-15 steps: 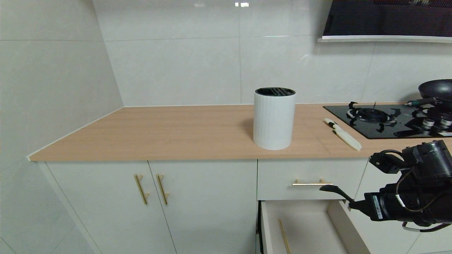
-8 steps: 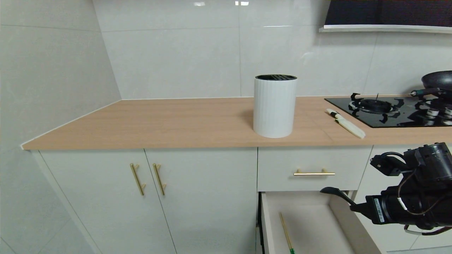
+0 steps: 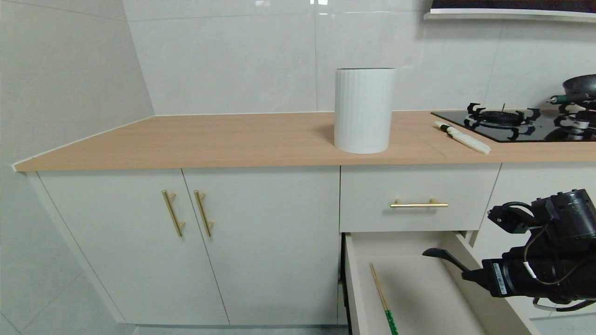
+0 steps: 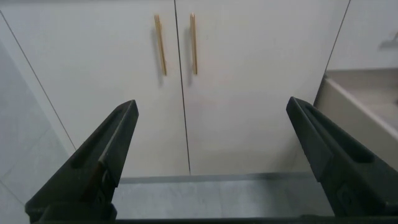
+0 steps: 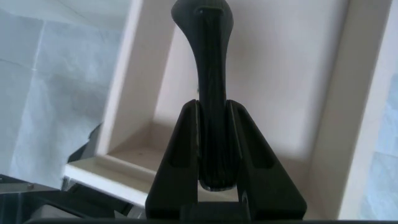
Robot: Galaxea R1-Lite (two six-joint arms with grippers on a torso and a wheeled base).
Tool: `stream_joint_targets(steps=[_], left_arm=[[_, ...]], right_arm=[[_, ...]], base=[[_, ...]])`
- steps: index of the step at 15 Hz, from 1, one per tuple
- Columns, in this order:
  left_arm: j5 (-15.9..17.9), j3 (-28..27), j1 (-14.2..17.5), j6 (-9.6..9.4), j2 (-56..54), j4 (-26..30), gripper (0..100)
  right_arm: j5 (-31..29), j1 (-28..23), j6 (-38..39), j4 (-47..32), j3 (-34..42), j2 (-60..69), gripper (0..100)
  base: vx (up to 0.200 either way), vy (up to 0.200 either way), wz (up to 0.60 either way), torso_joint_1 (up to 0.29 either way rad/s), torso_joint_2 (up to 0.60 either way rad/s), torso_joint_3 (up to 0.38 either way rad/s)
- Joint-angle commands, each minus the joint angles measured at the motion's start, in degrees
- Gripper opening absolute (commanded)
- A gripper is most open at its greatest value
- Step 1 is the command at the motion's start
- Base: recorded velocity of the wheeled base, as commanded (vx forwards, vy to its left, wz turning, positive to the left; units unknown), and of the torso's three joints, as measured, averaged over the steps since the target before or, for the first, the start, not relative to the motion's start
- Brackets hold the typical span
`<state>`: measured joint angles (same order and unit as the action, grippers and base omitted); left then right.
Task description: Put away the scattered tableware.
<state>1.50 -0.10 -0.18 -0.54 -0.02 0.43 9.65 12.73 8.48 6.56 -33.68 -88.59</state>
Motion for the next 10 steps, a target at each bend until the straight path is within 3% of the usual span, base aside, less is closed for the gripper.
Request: stream_joint_targets(steps=[1,4,10], left_arm=[[-0.01,0.01,0.01,0.01,0.02,0.01,100],[-0.01,0.01,0.01,0.01,0.02,0.01,100],[-0.01,0.01,0.01,0.01,0.02,0.01,100]], right_arm=[[0.01,0.02,0.04,0.03,0.02,-0.53,0],[0.01,0.11,0.04,0.03,0.02,-1.94,0],[0.10,0.28,0.04,3.72,-0.07,-10.64,0]], base=[[0.000,0.000,0.00,-0.134,0.44,0.320],[0.000,0.000,0.00,-0.077,0.31,0.214],[0.000,0.000,0.00,-0.004,0.02,0.008]])
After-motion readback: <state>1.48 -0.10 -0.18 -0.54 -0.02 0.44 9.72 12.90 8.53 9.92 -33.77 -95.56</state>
